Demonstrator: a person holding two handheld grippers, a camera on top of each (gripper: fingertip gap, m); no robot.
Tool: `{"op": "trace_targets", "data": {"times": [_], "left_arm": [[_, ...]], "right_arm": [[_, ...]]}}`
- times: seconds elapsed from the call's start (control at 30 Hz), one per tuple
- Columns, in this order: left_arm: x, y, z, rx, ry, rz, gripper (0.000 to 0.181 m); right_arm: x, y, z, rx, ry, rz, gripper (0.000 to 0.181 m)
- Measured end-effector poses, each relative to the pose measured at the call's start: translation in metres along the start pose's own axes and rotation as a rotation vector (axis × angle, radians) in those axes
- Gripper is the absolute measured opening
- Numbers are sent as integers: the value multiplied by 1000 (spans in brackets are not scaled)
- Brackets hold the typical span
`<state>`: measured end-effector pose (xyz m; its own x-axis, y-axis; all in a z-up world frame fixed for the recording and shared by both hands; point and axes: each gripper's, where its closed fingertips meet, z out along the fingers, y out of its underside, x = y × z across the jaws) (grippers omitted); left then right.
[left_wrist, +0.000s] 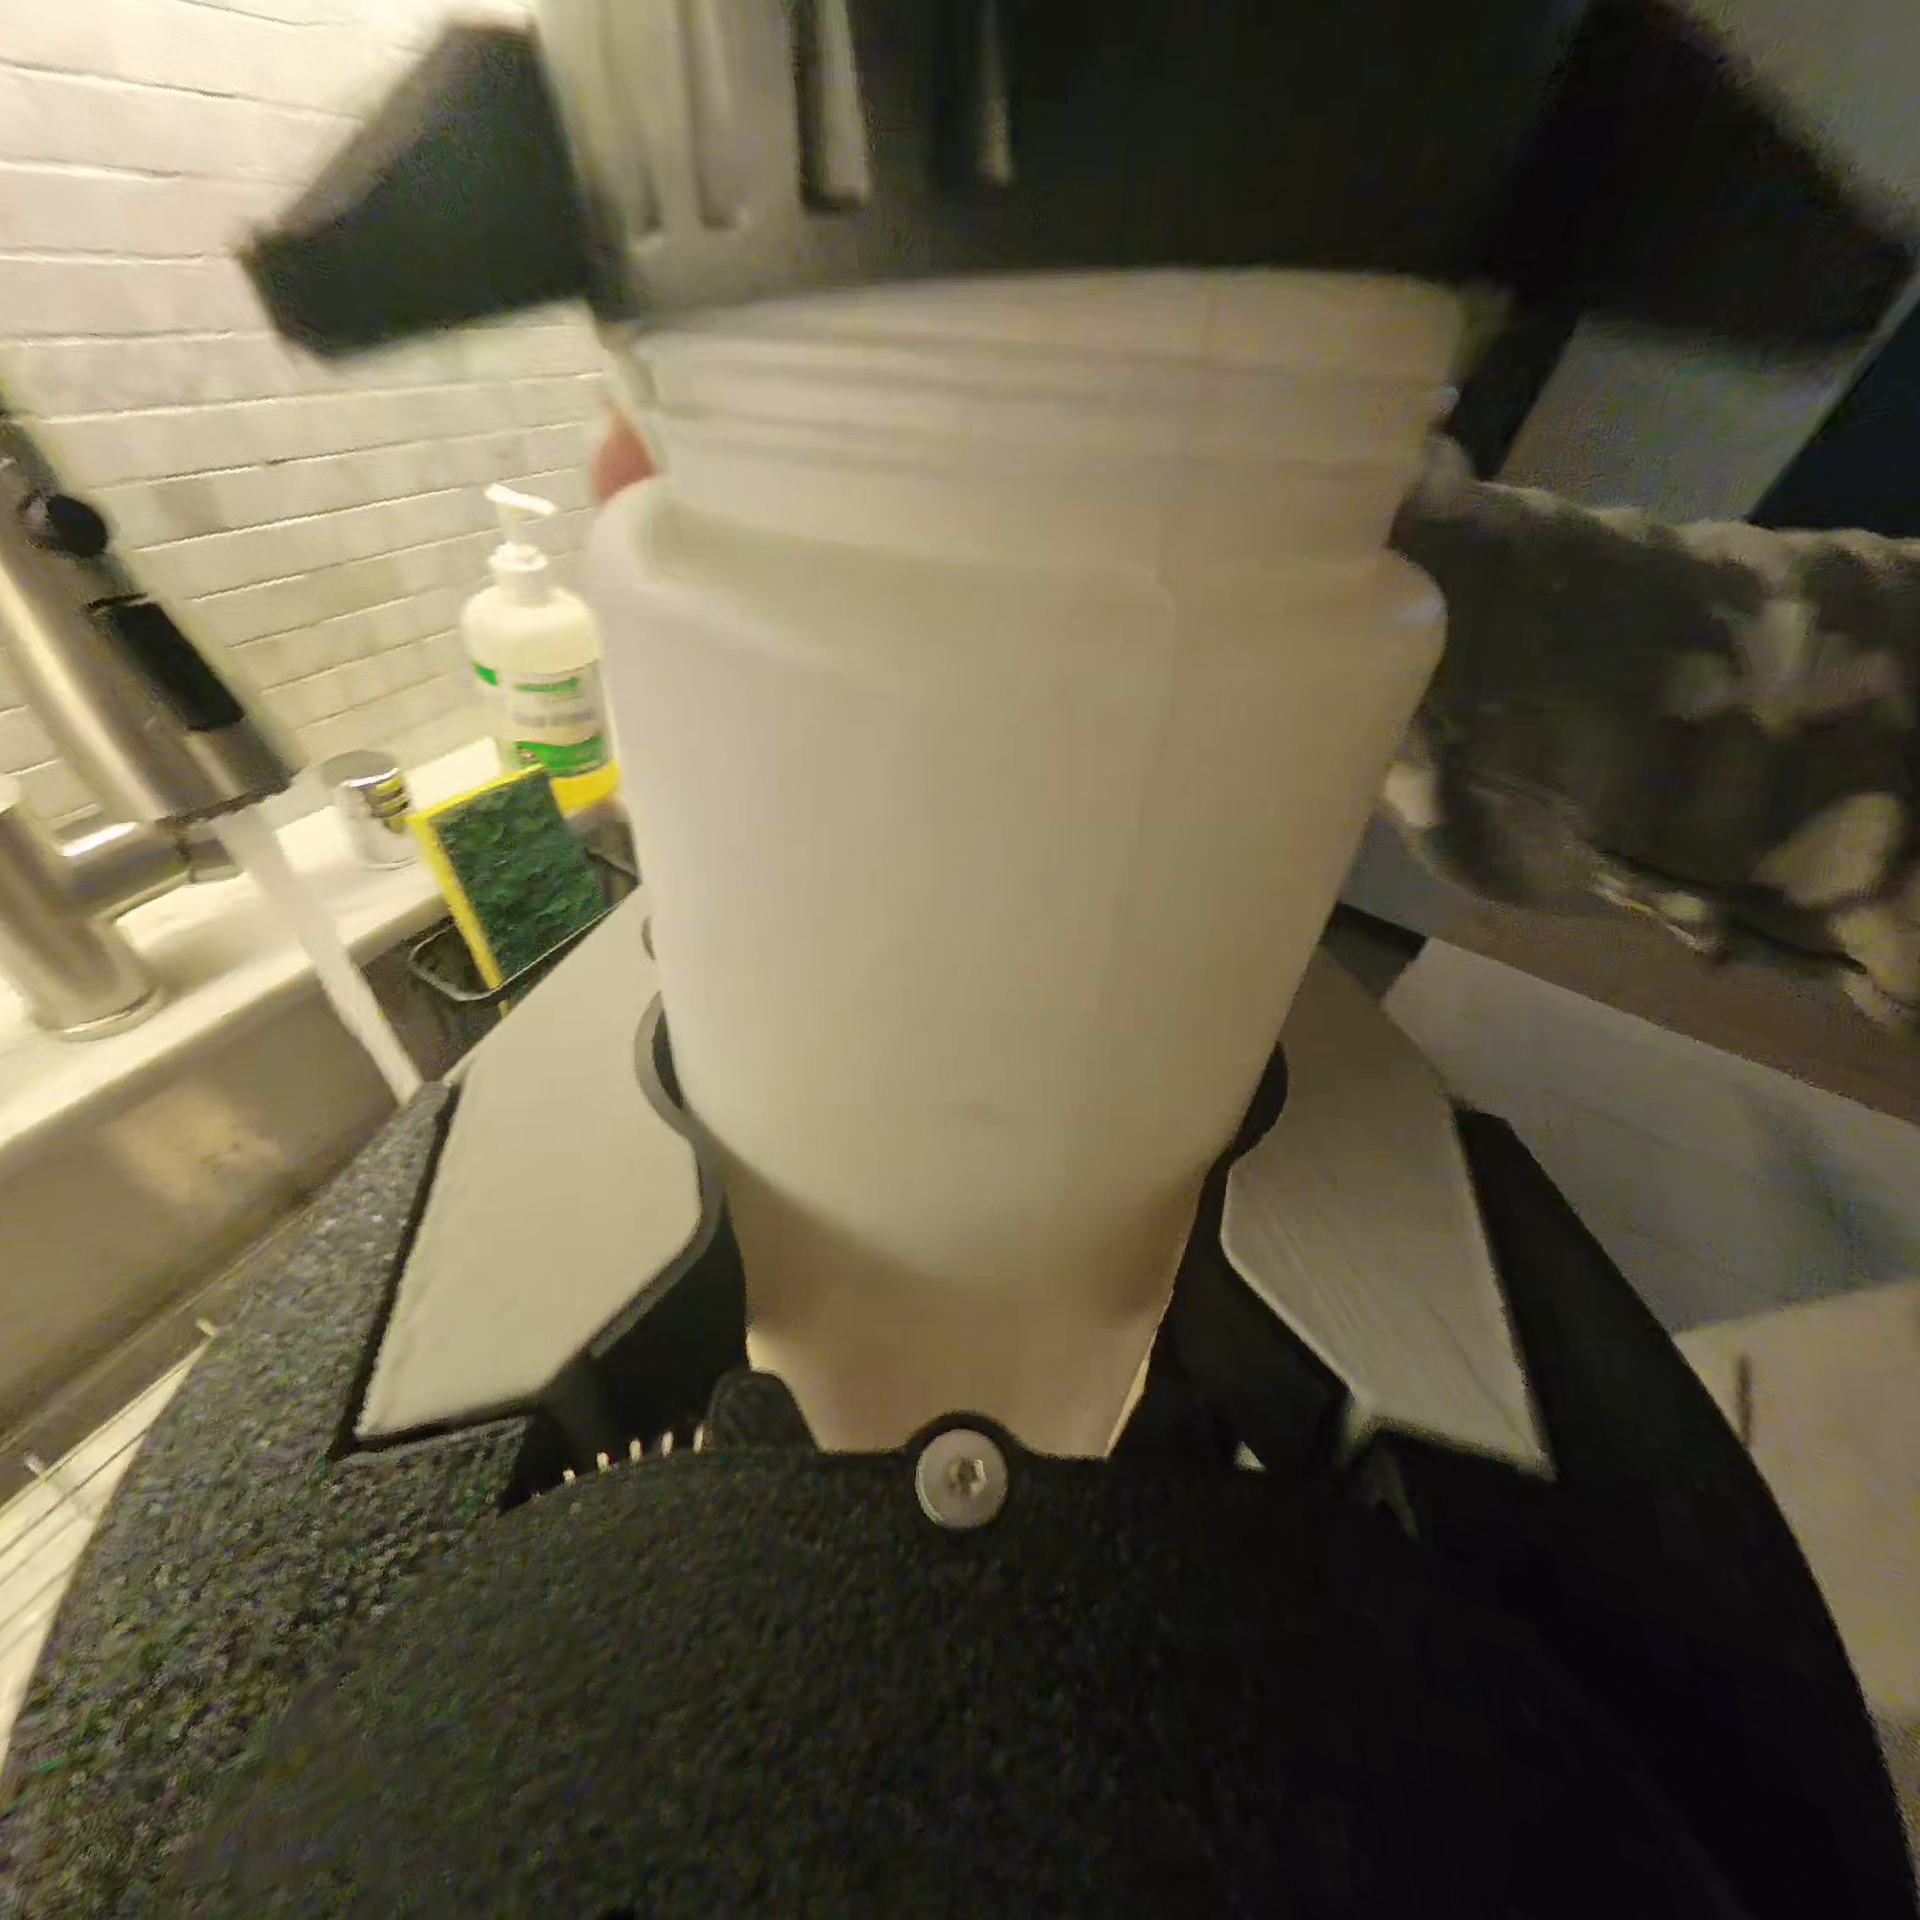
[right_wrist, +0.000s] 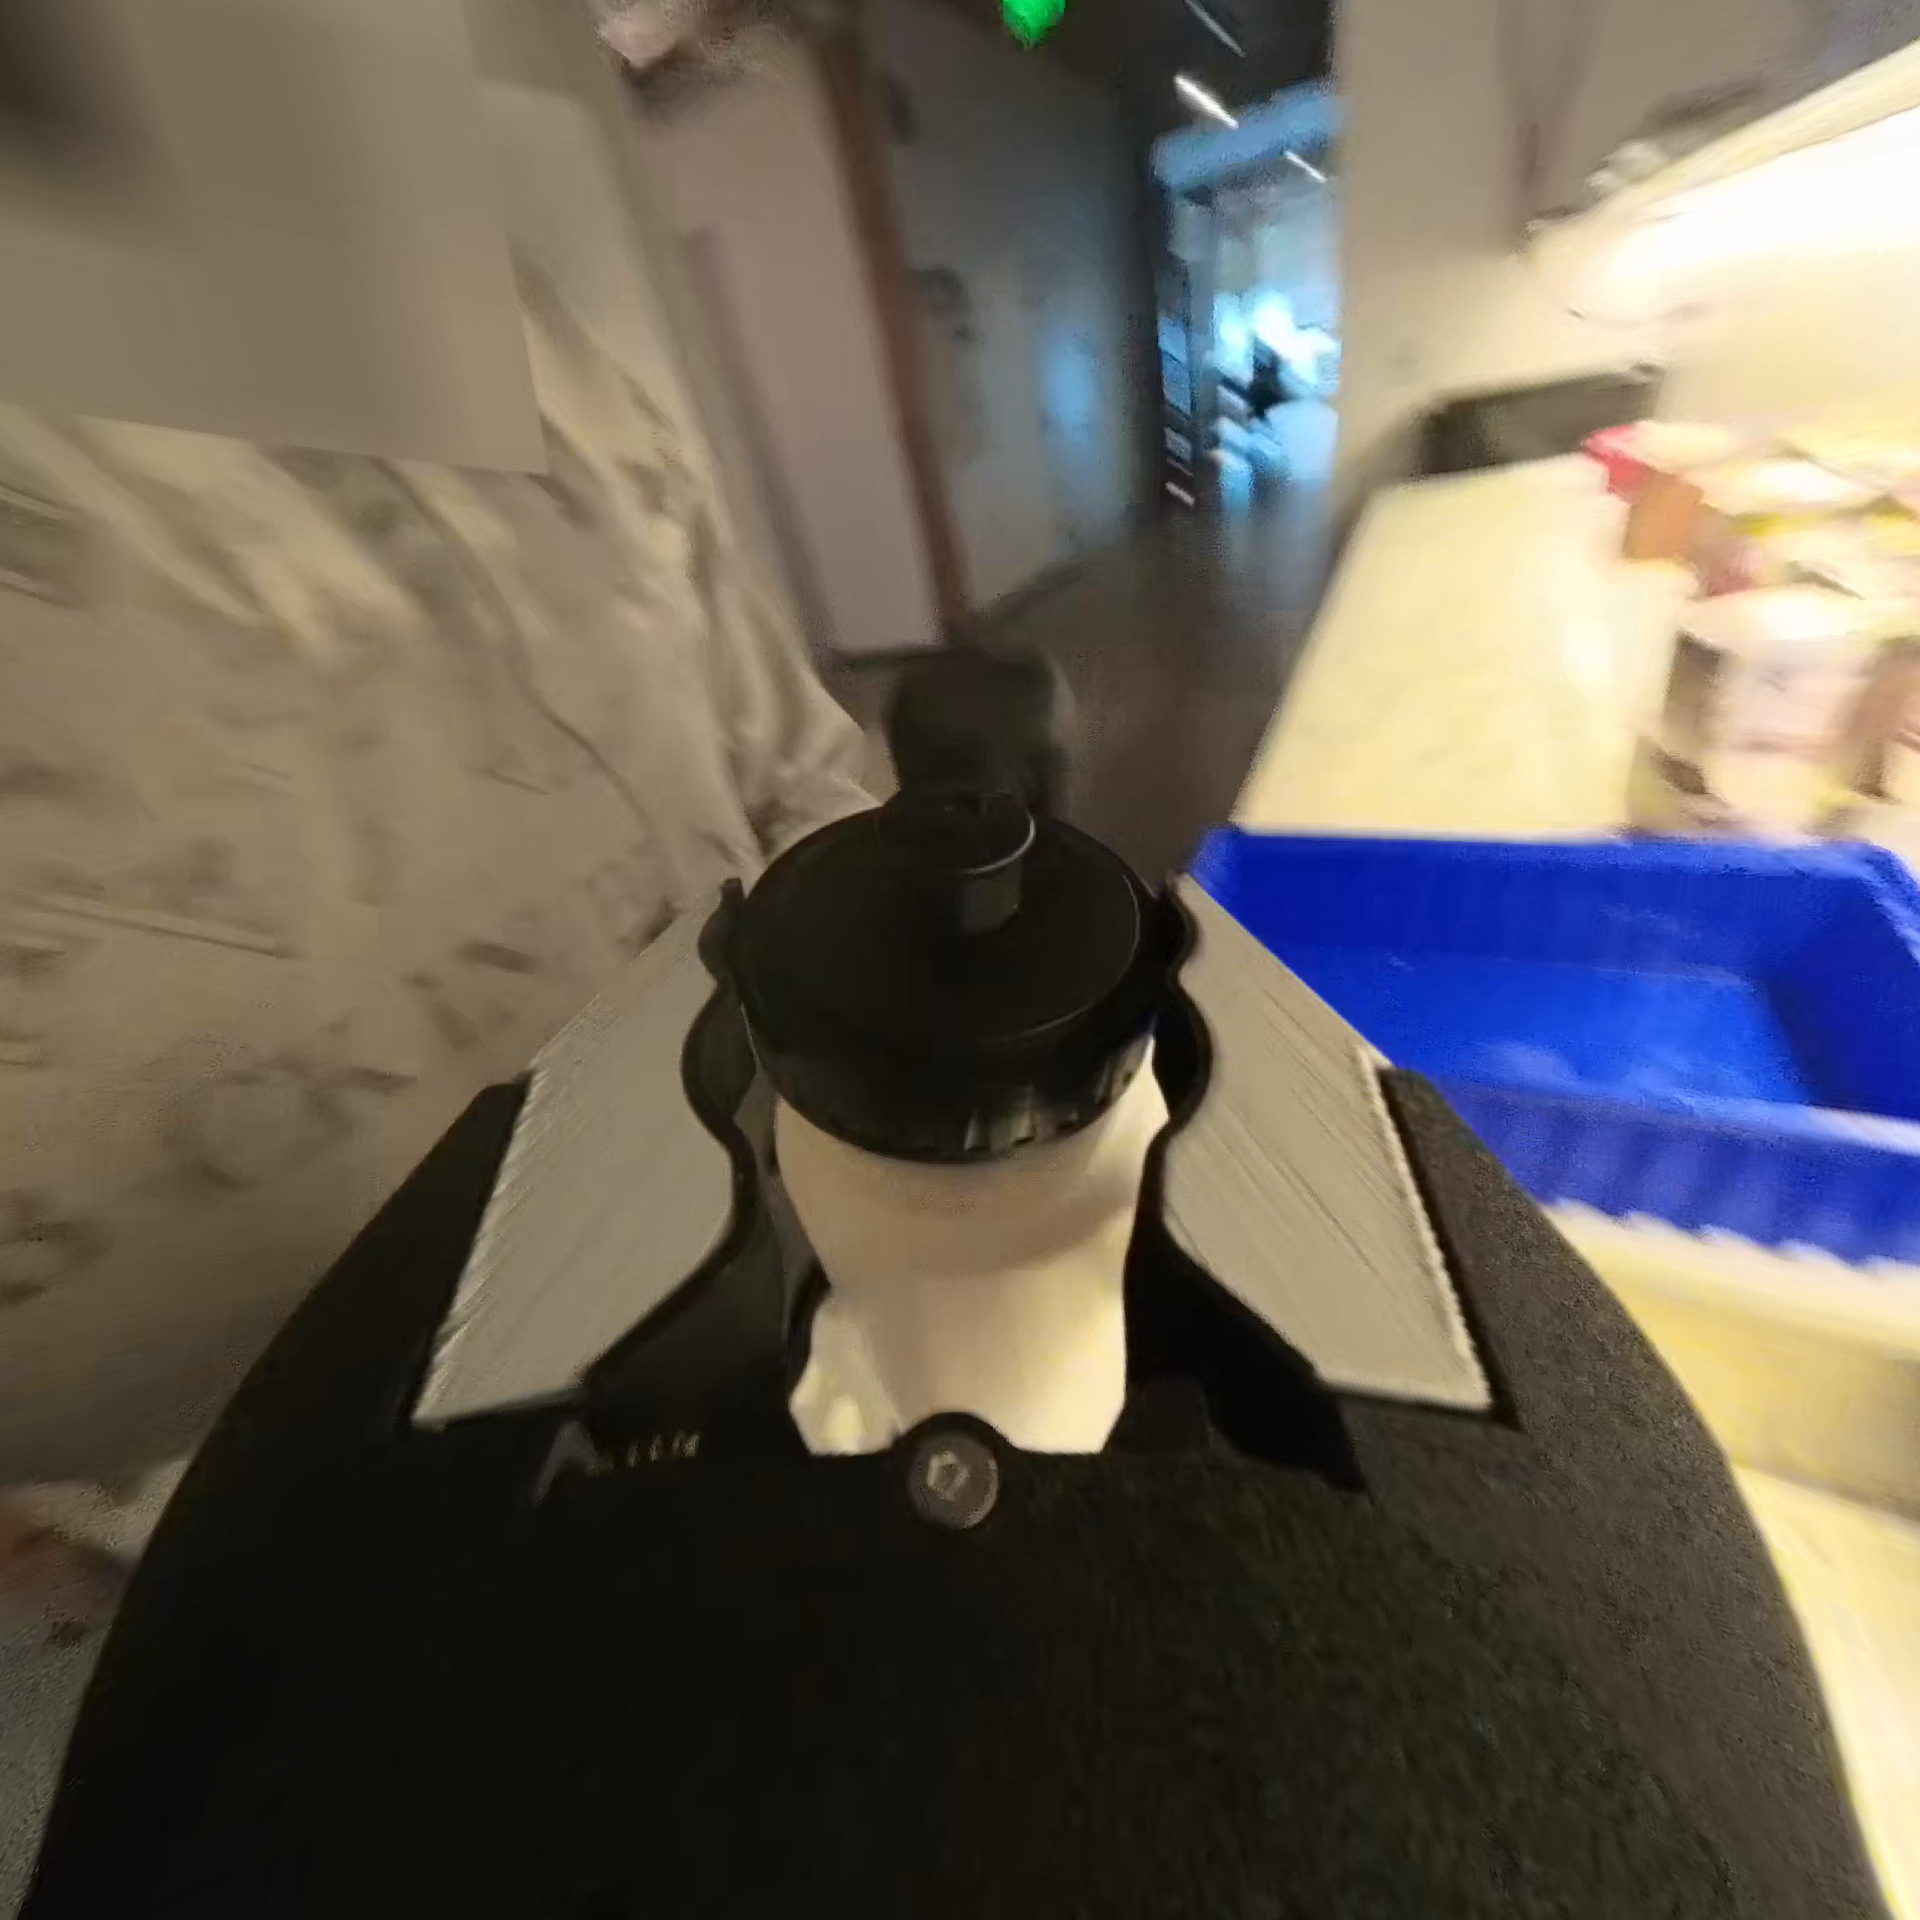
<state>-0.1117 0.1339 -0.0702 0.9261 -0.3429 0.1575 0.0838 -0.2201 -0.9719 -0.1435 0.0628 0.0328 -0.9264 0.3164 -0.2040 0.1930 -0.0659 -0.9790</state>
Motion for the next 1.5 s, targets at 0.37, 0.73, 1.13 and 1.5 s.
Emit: {"op": "trace_targets", "data": {"times": [0.37,0.73,1.13,1.5], "left_arm": [[-28,29,2,-35,-98,-35,106],[-142,140,13,-285,-378,-126,105],[-196,194,54,-574,-481,-143,104],[-204,173,84,-492,-446,-108,104]], "right_arm": [[31,-32,-30,101,324,-149,78],[-7,112,-152,189,979,253,78],[-48,147,-204,198,1165,358,78],[-35,152,-205,185,1126,381,78]]}}
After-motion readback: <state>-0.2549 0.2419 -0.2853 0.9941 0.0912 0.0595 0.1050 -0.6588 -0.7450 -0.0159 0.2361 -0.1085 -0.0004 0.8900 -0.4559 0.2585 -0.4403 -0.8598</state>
